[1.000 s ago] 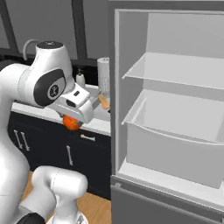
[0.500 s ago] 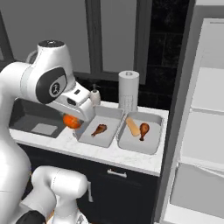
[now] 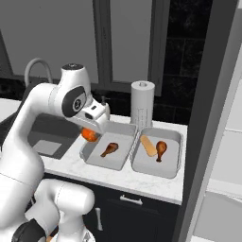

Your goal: Place one squash and one chicken drumstick in each tupperware on the nearby counter, to pack two identical lunches.

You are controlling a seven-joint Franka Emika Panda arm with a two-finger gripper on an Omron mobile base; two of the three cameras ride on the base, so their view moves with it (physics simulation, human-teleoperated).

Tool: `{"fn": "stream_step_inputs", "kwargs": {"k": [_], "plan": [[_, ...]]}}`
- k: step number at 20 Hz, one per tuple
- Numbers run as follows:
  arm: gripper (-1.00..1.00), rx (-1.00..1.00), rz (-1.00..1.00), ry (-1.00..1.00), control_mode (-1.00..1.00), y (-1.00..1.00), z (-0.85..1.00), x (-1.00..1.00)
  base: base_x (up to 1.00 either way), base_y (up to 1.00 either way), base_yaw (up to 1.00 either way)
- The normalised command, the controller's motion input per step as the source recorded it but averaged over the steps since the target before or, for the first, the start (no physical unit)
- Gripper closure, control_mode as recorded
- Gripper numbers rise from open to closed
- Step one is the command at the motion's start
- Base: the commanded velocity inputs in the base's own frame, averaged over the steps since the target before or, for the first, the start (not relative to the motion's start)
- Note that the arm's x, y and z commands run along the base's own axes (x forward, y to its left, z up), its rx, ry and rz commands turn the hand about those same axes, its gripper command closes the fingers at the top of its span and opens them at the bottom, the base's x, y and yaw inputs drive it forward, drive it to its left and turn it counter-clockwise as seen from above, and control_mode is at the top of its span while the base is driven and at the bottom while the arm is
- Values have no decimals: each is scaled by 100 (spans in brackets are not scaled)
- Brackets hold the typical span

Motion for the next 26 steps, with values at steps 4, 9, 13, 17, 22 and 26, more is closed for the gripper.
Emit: {"fn": "stream_step_inputs", "kwargs": {"k": [4, 9, 13, 17, 22, 26], "plan": [[100, 0, 0, -3, -100, -22, -92, 100, 0, 0, 0], [100, -2, -1, -10, -100, -12, -60, 99, 0, 0, 0], [100, -2, -3, -9, -100, 0, -45, 84, 0, 0, 0], [100, -1, 0, -3, -100, -12, -57, 55, 0, 0, 0], [100, 0, 0, 0, -100, -35, -32, 54, 0, 0, 0], [100, 0, 0, 0, -100, 0, -1, 10, 0, 0, 0]]}}
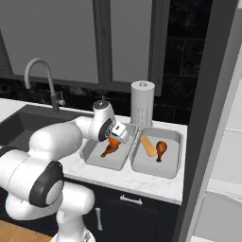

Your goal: Place one squash and one chicken drumstick in each tupperware on the nearby counter, to pack two identical lunches.

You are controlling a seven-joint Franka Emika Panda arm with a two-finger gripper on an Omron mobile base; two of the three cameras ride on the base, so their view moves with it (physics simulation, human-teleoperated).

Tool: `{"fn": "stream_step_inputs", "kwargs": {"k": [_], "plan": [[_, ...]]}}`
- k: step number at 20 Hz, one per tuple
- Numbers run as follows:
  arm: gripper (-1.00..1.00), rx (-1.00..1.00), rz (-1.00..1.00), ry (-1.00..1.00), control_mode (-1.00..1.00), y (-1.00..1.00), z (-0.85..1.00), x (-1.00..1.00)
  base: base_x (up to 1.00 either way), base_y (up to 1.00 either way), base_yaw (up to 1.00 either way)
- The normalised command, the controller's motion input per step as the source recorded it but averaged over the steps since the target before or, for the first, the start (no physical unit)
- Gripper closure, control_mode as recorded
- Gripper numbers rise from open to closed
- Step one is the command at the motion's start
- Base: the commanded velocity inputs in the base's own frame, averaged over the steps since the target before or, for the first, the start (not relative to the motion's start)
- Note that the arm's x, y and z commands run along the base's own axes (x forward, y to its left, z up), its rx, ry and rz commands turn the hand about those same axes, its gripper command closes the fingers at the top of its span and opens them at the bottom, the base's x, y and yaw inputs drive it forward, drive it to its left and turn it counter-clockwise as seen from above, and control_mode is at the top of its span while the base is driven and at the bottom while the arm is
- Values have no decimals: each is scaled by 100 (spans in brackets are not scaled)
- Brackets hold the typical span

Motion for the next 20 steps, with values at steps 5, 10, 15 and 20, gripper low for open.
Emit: {"fn": "stream_step_inputs", "kwargs": {"k": [5, 10, 15, 20], "plan": [[-100, 0, 0, 5, -100, -8, -29, -4, 0, 0, 0], [-100, 2, 0, 0, -100, -19, 0, 5, 0, 0, 0], [-100, 1, 0, 0, -100, 0, 37, 0, 0, 0, 0], [-100, 0, 0, -2, -100, 1, 79, -24, 0, 0, 0]]}}
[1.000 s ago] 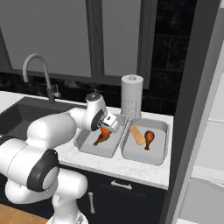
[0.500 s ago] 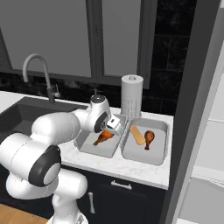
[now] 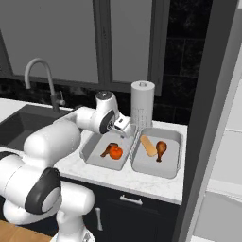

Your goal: Place one squash and one chicken drumstick in each tupperware on the nearby counter, to pack two identical lunches.

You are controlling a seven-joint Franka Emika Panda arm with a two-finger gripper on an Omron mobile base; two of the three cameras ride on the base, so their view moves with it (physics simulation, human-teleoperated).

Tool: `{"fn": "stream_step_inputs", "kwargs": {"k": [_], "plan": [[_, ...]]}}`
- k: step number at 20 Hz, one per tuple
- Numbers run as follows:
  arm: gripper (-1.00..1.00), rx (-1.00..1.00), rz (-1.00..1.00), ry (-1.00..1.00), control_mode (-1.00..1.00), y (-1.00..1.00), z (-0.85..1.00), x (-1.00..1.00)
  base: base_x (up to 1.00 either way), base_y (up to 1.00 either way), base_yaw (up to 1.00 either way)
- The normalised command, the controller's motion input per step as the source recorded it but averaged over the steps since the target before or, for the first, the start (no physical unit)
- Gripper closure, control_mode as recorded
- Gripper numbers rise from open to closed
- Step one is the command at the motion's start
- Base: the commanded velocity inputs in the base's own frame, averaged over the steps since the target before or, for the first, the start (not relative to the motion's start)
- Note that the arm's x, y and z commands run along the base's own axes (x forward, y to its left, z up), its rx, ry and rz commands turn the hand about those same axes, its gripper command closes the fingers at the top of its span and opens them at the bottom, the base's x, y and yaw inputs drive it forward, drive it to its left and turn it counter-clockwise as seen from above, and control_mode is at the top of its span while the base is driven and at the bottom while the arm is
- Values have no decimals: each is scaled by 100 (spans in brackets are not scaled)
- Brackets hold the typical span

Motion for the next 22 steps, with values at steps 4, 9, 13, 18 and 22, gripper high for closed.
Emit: {"fn": "stream_step_inputs", "kwargs": {"k": [4, 9, 13, 18, 22], "plan": [[-100, -3, 0, -29, -100, 11, 100, -100, 0, 0, 0], [-100, -12, 0, -57, -100, 16, 100, -100, 0, 0, 0], [-100, -18, 0, -56, -100, 41, 100, -98, 0, 0, 0], [-100, -19, 1, -53, -100, 55, 100, -83, 0, 0, 0], [-100, -8, 9, -65, -100, 11, 83, -59, 0, 0, 0]]}}
